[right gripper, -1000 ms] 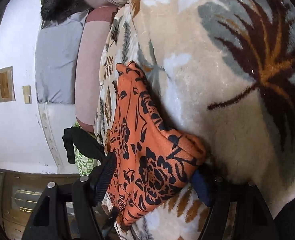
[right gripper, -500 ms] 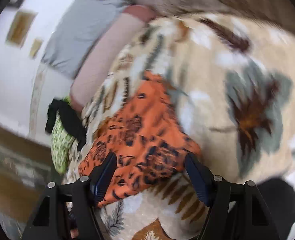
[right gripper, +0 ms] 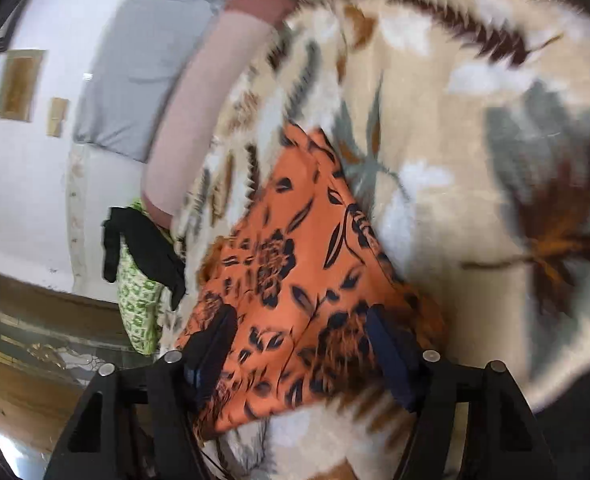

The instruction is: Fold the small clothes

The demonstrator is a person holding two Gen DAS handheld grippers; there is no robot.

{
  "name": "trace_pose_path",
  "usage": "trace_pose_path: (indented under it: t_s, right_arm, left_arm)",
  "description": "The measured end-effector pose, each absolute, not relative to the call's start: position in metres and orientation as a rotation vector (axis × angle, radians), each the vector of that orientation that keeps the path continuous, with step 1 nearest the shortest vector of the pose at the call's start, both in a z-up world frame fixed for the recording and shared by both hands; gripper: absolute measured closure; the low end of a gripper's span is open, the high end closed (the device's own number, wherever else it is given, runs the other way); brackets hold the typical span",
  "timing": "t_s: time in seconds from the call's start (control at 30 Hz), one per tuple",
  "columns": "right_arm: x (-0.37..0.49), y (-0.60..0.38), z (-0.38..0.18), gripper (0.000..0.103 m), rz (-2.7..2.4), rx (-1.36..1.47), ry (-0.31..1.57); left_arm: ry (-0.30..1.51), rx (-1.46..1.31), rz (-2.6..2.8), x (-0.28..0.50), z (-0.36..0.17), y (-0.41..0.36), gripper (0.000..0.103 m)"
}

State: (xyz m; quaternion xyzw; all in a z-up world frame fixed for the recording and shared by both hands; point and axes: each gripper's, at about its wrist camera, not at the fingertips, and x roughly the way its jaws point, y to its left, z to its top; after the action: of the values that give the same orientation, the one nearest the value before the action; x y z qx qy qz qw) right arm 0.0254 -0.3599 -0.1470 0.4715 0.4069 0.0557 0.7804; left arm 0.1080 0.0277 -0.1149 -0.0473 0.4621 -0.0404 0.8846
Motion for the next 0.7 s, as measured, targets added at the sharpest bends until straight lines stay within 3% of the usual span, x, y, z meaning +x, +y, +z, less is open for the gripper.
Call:
trace_pose_path:
  t_s: [0.13, 0.33, 0.37, 0.4, 0.43, 0.67, 0.7]
  right_arm:
    - [0.007, -0.359, -0.183, 0.025, 0.046, 1.103, 0.993]
    - [0.034, -0.362, -0.215, 0.025, 0.089, 1.347, 0.918]
    - [0.035, -0.363, -0.213, 0.037, 0.098, 1.349, 0.881]
    - [0.037, -0.364, -0.207, 0.082, 0.095, 1.307, 0.870]
    - [0.037, -0.365, -0.203, 0.090, 0.083, 1.276, 0.862]
    - [0.031, -0.362, -0.210, 0.084, 0.052, 1.133, 0.954]
    - [0.027, -0.366, -0.201, 0.072, 0.067, 1.112, 0.961]
  left_arm:
    - [0.968, -0.095, -0.121, 0.120, -0.115, 0.012, 0.020]
    - [1.014, -0.032, -0.106, 0.133, -0.131, 0.000, 0.020]
    - [1.012, -0.016, -0.100, 0.134, -0.132, 0.000, 0.020]
    - [1.012, -0.012, -0.099, 0.134, -0.131, 0.000, 0.020]
    - [1.013, -0.011, -0.101, 0.134, -0.131, 0.000, 0.020]
    - [1.003, 0.046, -0.099, 0.138, -0.134, 0.000, 0.020]
    - [1.003, 0.055, -0.097, 0.138, -0.138, 0.002, 0.020]
